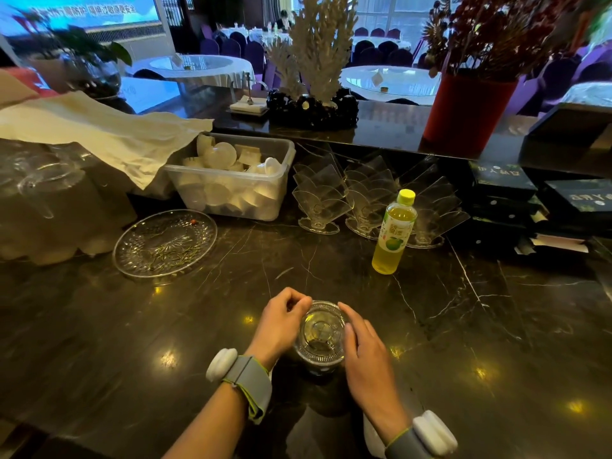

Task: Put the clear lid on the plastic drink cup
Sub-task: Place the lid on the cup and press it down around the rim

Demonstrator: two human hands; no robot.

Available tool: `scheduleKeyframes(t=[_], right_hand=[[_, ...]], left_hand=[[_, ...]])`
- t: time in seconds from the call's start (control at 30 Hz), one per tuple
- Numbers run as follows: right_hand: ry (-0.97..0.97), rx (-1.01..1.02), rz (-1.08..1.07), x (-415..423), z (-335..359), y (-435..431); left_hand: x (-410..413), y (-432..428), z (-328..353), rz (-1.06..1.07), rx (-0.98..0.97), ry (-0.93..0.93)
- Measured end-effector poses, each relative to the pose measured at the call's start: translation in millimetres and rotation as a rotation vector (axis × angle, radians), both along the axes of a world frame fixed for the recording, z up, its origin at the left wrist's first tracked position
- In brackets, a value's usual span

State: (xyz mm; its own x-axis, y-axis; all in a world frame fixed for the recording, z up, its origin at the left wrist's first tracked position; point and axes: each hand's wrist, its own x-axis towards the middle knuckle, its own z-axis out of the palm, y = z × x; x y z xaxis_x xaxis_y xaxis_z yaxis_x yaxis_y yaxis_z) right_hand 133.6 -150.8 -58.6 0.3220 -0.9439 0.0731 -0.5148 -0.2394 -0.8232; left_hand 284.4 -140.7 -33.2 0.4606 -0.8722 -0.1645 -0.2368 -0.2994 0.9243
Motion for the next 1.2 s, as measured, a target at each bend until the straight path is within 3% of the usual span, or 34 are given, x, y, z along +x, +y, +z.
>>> scheduleKeyframes(t=[0.5, 0.73, 1.07, 1.2], right_hand=[[0.004, 0.007, 0.020, -1.1, -0.9, -1.9], [0.013, 0.015, 0.032, -2.5, -0.8, -2.8], [-0.049, 0.033, 0.034, -3.3, -2.5, -0.7], [-0.082, 0.046, 0.037, -5.9, -2.6, -5.6]], left_hand=[[-4.7, -9.8, 0.4, 0.046, 0.098, 0.097], [1.4, -8.8, 5.8, -0.014, 0.219, 0.366], [-10.1, 8.0, -6.6, 0.012, -0.086, 0.054], [-3.5, 15.6, -13.2, -0.055, -0.066, -0.066]])
